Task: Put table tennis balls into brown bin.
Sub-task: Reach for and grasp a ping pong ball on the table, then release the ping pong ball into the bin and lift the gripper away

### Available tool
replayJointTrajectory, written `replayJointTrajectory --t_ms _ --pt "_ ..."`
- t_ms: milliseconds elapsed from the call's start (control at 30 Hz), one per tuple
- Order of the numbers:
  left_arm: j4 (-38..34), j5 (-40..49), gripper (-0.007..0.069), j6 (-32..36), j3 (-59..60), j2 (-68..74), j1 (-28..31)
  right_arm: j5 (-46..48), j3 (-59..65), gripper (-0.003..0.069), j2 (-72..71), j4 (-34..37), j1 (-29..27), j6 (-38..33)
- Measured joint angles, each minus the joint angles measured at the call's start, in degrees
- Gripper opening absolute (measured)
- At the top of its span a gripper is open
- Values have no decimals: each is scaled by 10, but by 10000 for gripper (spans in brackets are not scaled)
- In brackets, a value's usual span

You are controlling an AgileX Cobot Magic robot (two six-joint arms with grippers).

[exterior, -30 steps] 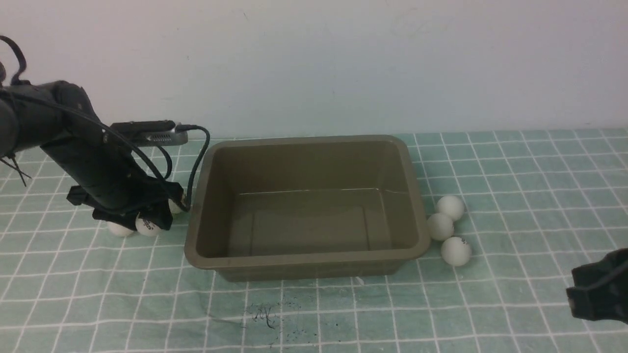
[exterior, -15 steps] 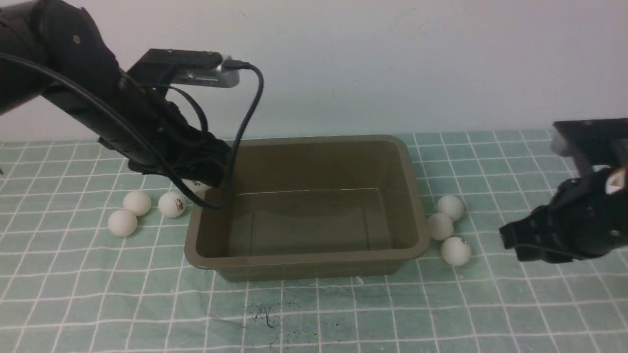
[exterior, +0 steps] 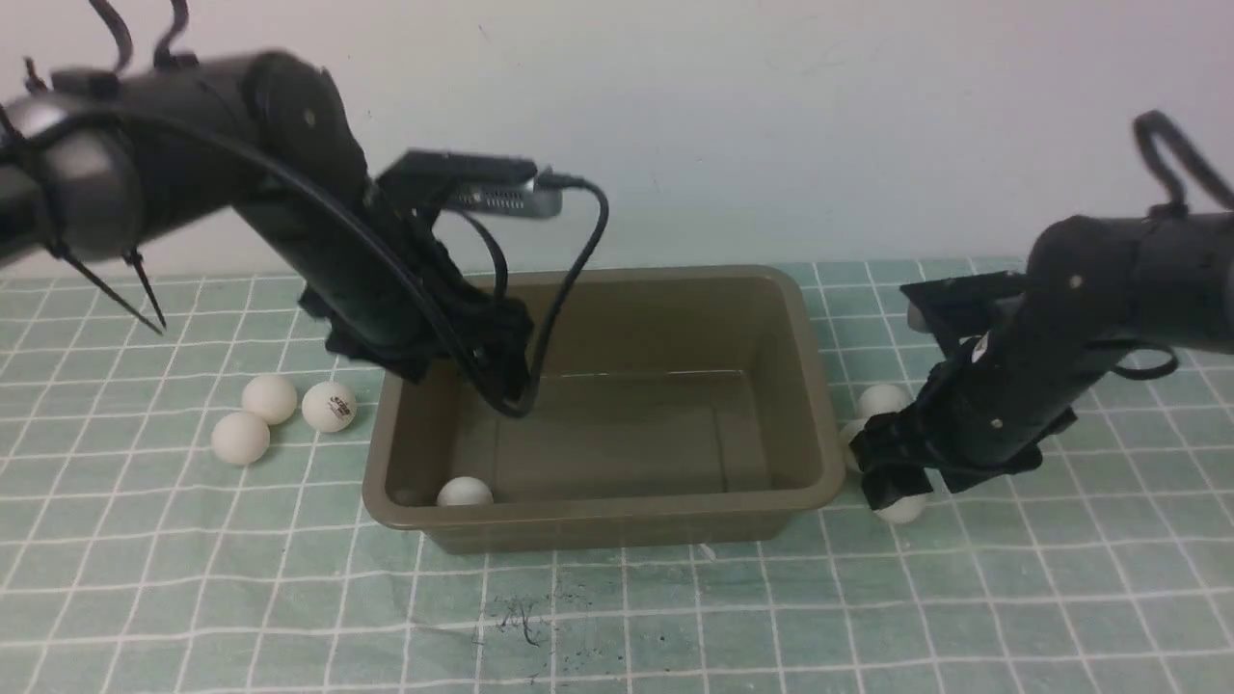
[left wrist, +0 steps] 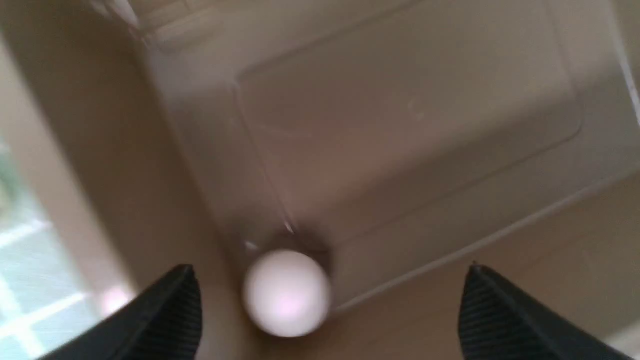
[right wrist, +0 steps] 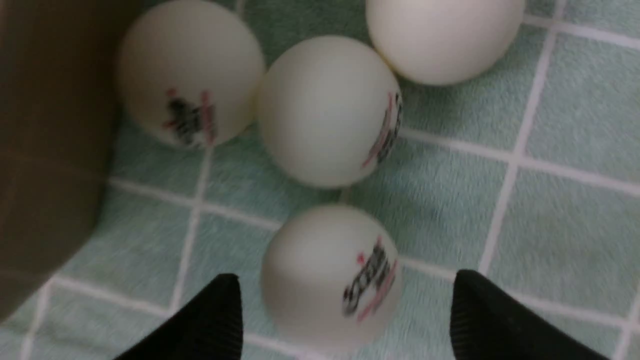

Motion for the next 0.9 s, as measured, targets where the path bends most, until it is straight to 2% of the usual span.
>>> replayJointTrajectory --t_ms 67,133,167,233,300,433,533,633,700,733,800,900 --pt "45 25 527 -15 -29 -14 0 -1 -11 496 22 0 0 0" --pt "72 39 437 -31 -45 -25 1 2 -15 450 29 0 0 -1" --pt "115 58 276 -51 -59 -40 7 5 -17 351 30 -3 -1 -3" --pt "163 81 90 -81 -68 -61 33 24 -18 362 24 -19 -2 -5" --pt "177 101 34 -93 -69 -69 58 49 -18 363 11 -31 -3 -2" --pt "175 143 -4 -106 -58 -64 139 95 -18 363 -68 -30 -6 8" --pt "157 146 -5 -107 -22 -48 183 78 -18 363 -142 20 -6 9" --pt "139 136 -5 -103 3 -29 197 46 -27 363 -173 71 -1 -6" --pt "120 103 10 -71 21 2 200 27 -58 363 -167 121 21 -45" --pt "119 101 15 -66 22 7 200 26 -61 363 -163 123 23 -50" --pt "106 69 77 -44 24 40 198 27 -104 365 -123 139 54 -67" --pt "100 44 174 -39 25 63 198 52 -152 416 -77 130 76 -71"
